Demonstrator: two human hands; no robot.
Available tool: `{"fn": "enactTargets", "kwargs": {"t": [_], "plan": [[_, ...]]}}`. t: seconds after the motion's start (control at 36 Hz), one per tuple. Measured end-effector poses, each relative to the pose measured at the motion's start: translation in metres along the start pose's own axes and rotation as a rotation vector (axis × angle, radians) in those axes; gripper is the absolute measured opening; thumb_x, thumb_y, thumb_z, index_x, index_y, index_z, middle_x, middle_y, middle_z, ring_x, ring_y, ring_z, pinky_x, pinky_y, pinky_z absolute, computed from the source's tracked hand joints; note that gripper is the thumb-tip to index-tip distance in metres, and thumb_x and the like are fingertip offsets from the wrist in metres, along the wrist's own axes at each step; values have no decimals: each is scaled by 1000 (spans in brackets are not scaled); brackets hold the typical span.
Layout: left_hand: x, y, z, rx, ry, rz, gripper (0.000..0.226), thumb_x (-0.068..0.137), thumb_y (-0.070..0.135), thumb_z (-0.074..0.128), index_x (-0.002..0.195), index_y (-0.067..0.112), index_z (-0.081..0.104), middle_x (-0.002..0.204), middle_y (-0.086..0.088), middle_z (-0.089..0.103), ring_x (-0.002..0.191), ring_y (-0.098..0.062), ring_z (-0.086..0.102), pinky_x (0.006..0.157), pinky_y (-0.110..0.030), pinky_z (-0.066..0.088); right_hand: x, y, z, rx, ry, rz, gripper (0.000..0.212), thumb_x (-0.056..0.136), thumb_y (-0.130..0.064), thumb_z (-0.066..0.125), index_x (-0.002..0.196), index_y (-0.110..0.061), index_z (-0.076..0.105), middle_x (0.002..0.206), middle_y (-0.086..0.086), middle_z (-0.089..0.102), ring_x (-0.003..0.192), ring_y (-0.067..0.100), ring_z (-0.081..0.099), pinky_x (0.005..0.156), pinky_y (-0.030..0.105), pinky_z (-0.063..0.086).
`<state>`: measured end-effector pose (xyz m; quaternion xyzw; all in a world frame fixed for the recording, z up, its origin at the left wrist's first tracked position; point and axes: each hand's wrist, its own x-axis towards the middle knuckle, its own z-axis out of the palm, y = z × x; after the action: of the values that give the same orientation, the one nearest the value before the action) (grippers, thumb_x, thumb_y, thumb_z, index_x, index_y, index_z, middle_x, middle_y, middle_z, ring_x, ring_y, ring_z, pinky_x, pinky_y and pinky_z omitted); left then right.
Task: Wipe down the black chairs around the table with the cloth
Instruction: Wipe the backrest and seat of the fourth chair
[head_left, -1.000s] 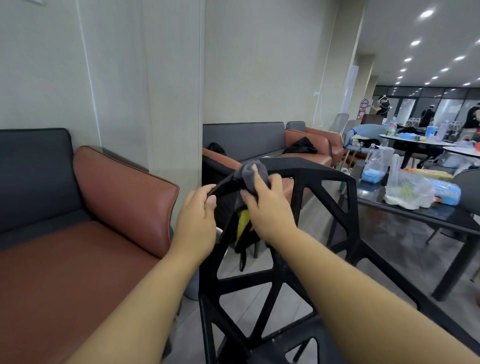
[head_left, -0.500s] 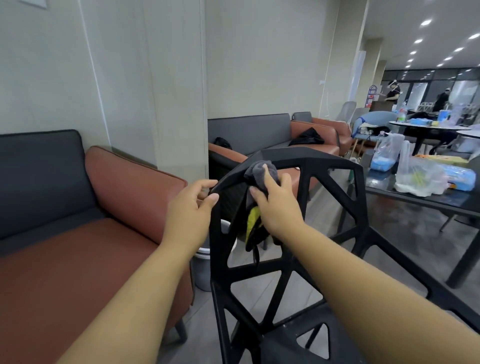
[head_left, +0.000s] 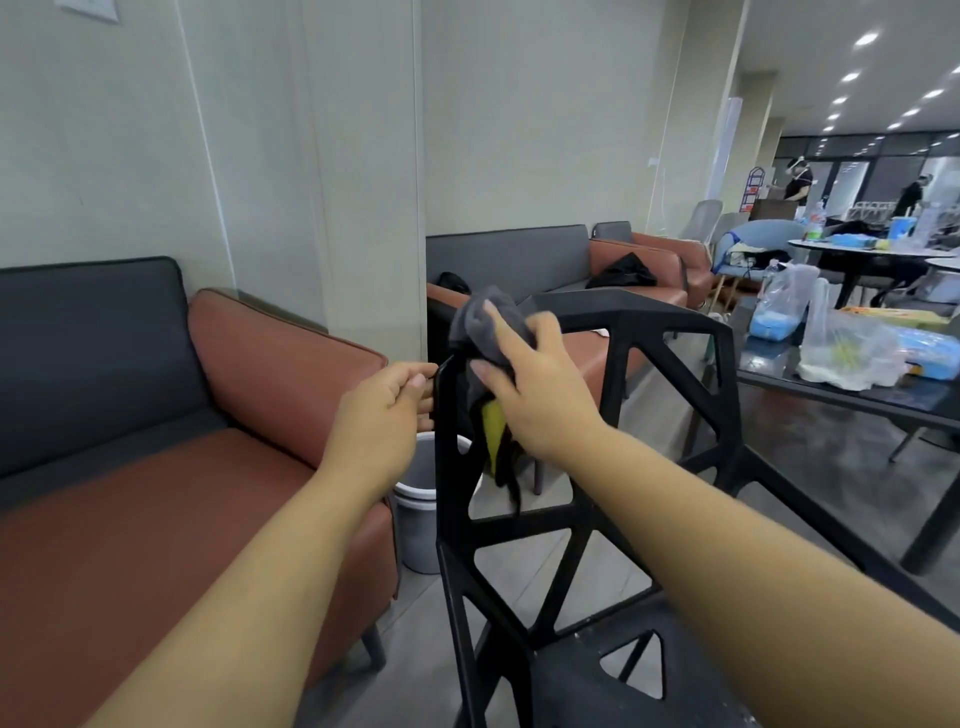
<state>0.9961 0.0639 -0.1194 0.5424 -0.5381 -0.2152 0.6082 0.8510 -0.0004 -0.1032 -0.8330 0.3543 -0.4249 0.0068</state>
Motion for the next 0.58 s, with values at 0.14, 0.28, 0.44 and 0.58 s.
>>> {"fn": "enactTargets", "kwargs": {"t": [0.14,0.28,0.44,0.58], "plan": [[-1,-3,-9,98,-32,-3,26,97,23,42,93,28,67,101,-2,69,96,-24,65,88,-46,51,-16,-10,20,-94,-87,-83,60,95,-30,53,148,-17,31,119,18,37,90,34,48,73,45,49],[-2,5,-7,-54,-64,-102,31,100,-1,32,112,8,59,98,-5,66,87,-11,64,72,-19,54,-104,15,42,-22,-280,-181,56,90,-34,47,142,-17,35,113,15,43,79,32,55,62,39,53],[-11,-1,6,64,13,-43,28,95,7,43,106,25,62,110,2,66,101,-14,63,93,-38,50,-123,39,40,-116,-275,-174,55,88,-38,48,139,-19,39,105,13,46,70,33,55,50,39,51],[-30,-6,23,260,64,-4,35,97,13,42,131,18,50,117,6,59,107,-7,52,90,-20,37,-81,34,30,-38,-69,196,59,98,-36,46,151,-25,22,121,8,31,93,24,46,77,30,40]]}}
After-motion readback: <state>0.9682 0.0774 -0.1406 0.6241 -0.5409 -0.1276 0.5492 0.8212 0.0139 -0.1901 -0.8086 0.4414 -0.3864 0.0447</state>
